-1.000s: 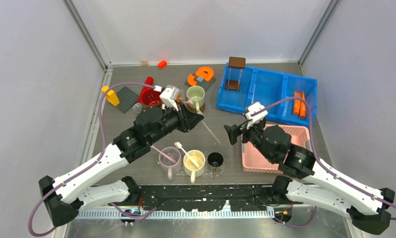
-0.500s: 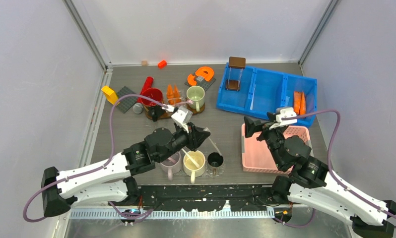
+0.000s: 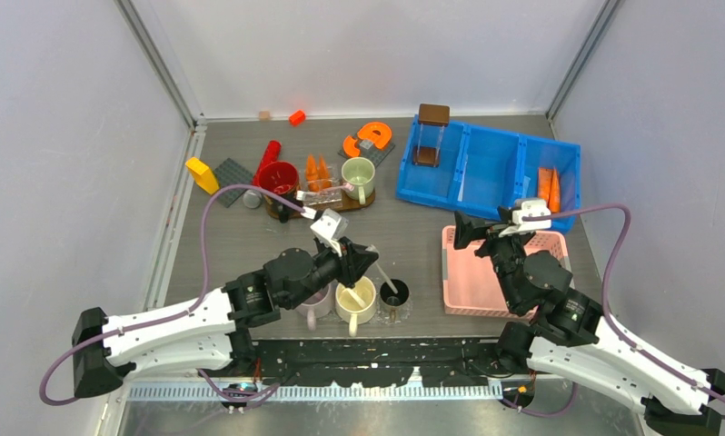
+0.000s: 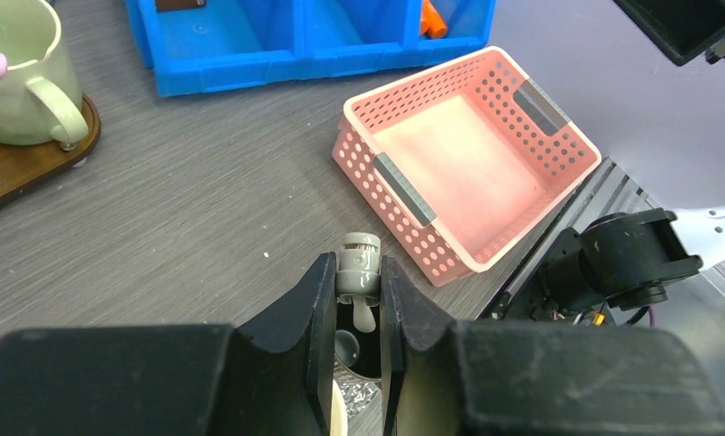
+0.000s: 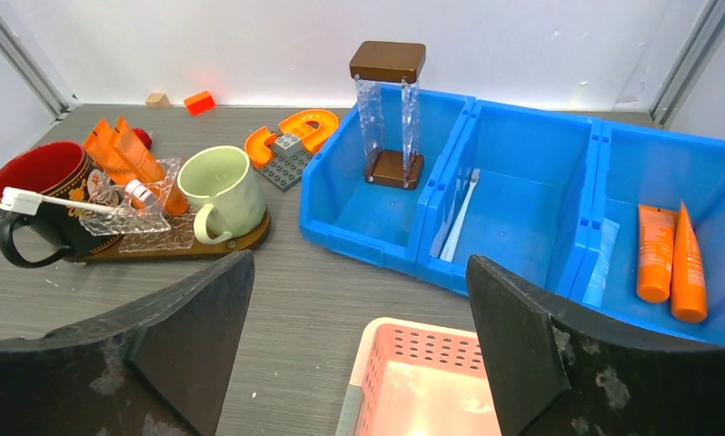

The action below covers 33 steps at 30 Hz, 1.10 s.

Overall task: Prepare toiletry sets of a toothbrush and toothpaste on the tray
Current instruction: Place the toothbrush in the cup.

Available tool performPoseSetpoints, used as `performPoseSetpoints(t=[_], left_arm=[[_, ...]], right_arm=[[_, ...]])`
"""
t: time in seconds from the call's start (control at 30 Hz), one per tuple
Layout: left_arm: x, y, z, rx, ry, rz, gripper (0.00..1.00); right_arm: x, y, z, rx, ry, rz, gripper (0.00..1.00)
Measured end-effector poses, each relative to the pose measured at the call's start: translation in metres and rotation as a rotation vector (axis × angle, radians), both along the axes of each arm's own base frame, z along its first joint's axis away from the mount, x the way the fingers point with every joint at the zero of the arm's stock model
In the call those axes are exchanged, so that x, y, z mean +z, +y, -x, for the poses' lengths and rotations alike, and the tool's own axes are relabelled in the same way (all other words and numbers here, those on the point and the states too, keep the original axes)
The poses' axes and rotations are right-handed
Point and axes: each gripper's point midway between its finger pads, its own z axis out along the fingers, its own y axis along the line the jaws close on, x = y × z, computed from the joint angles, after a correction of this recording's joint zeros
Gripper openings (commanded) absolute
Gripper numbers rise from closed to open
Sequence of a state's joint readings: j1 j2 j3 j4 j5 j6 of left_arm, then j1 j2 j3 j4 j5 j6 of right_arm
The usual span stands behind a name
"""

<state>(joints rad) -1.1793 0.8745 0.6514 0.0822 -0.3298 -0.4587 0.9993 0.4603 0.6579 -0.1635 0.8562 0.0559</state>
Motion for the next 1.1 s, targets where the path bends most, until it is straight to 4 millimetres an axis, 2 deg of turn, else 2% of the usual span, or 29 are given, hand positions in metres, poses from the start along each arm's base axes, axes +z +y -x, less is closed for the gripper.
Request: performPoseSetpoints(t=[0.2,0.5,0.63,0.77,0.83,0.93,1.1], left_arm=[[-0.017,-0.001,0.000,0.005,0.013,-0.012,0.18],[-0.043,0.003,0.000,0.020,0.046,-0.036,0.32],[-0.043,0.003,-0.001,0.025,0.046,-0.028,0.43],[-0.038,0.005,-0.001,0.032,0.040,-0.014,0.65],[-0.034,0.007,-0.002,0.040,0.034,-0.003,0.72],[-0.030,0.011,-0.003,0.058,0.028,0.007,0.80],[-0.023,0.023,-0.009,0.112,0.023,-0.033,0.87]], right_arm=[[-0.003,-0.002,-0.002,-0.019,0.004,0.006,0.93],[-0.002,-0.003,-0.003,-0.036,0.002,0.003,0.93],[-0.004,-0.001,-0.005,-0.039,0.008,0.016,0.94],[-0.005,-0.001,-0.005,-0.041,0.010,0.020,0.94],[-0.004,-0.001,-0.005,-0.041,0.008,0.017,0.94],[-0.004,-0.001,-0.005,-0.045,0.008,0.017,0.94],[-0.009,-0.002,-0.007,-0.063,0.025,0.042,0.96]])
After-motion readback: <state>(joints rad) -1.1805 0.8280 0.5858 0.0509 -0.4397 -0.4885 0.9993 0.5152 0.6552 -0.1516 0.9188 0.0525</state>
